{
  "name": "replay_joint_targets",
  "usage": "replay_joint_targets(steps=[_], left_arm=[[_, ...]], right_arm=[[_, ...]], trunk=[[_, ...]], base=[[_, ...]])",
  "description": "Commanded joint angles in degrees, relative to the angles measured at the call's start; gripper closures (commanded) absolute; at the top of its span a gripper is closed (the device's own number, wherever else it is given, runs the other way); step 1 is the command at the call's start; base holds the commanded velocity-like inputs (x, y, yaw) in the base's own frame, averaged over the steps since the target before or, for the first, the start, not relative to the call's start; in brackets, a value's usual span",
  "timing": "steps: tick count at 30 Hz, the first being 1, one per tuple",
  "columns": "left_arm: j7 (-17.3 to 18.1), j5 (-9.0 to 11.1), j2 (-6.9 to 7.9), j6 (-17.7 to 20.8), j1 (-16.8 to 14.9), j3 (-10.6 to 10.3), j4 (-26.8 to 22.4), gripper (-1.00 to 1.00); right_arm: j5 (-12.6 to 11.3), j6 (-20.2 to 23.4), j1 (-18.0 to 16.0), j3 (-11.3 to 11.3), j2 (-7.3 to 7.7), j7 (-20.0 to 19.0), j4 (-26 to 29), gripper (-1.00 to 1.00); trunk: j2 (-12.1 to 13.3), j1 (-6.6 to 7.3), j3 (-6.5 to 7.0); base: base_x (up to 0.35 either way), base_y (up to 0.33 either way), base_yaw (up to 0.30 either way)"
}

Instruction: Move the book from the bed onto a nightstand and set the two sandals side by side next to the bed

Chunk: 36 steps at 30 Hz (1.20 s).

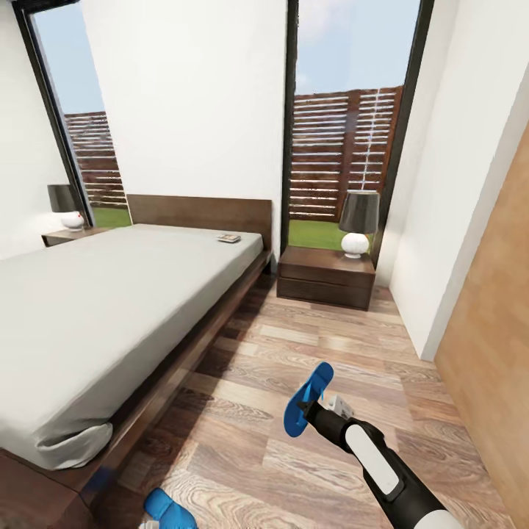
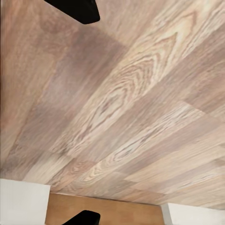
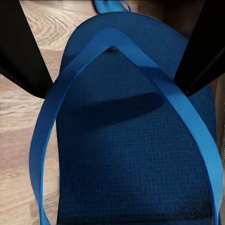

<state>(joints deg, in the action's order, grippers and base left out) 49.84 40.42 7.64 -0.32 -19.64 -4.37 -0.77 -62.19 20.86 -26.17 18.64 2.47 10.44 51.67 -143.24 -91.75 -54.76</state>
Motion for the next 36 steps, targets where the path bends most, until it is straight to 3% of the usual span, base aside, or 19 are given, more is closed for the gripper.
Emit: replay_joint_targets(steps=[1,36], left_arm=[[0.17,0.45,0.01,-0.03,-0.05,-0.46,0.05,-1.00],[0.17,0.54,0.44,0.44,-0.05,-0.46,0.06,-1.00]], right_arm=[[-0.64,0.00,-0.02,0.19,0.07,0.46,0.12,1.00],[-0.74,-0.03,-0.02,0.17,0.07,0.46,0.13,1.00]], trunk=[[-0.03,0.02,-0.06],[-0.03,0.02,-0.06]], base=[[-0.088,-0.122,0.216],[-0.052,-0.010,0.214]])
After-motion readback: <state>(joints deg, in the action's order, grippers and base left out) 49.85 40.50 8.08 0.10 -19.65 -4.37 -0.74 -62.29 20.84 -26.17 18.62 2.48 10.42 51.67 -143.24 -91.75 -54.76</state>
